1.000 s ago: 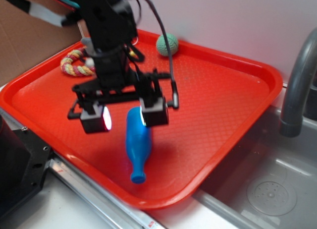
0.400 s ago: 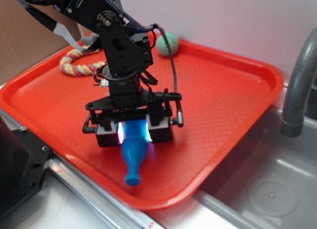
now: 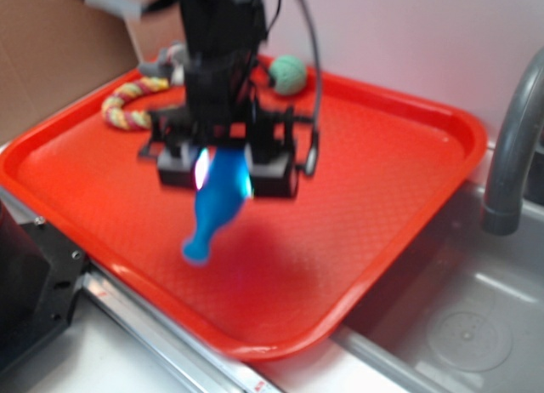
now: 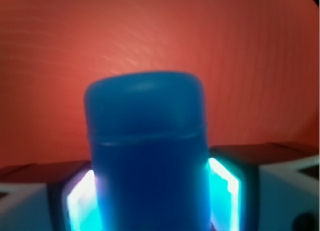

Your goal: Grab the blue bottle.

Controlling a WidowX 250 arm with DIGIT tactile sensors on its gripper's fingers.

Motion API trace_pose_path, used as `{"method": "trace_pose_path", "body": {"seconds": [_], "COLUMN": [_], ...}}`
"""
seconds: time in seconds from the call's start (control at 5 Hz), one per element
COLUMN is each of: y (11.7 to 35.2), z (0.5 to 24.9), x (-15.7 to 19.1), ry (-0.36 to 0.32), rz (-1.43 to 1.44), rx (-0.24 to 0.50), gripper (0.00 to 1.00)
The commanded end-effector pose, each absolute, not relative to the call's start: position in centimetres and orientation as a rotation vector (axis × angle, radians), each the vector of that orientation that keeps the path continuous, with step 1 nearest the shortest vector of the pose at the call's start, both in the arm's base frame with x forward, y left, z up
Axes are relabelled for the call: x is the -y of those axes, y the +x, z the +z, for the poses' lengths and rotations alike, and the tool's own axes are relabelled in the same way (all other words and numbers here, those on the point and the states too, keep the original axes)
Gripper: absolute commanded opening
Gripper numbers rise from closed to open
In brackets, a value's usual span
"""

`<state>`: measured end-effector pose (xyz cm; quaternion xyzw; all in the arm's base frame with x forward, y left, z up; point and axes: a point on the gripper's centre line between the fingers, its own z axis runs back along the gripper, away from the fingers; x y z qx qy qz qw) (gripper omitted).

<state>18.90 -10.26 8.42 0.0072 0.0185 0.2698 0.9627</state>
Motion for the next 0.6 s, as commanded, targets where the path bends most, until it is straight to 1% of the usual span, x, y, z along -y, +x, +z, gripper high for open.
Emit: {"method": "trace_pose_path", "body": {"seconds": [0.0, 0.2, 0.4], "y": [20.5, 19.8, 19.2], "z": [19.7, 24.6, 27.1], "x": [8.2, 7.5, 7.0], "ry": [-0.091, -0.132, -0.099], "rz": [0.344, 0.309, 0.276], "rx": [0.03, 0.068, 0.082], "gripper": [0.0, 0.0, 0.0]}}
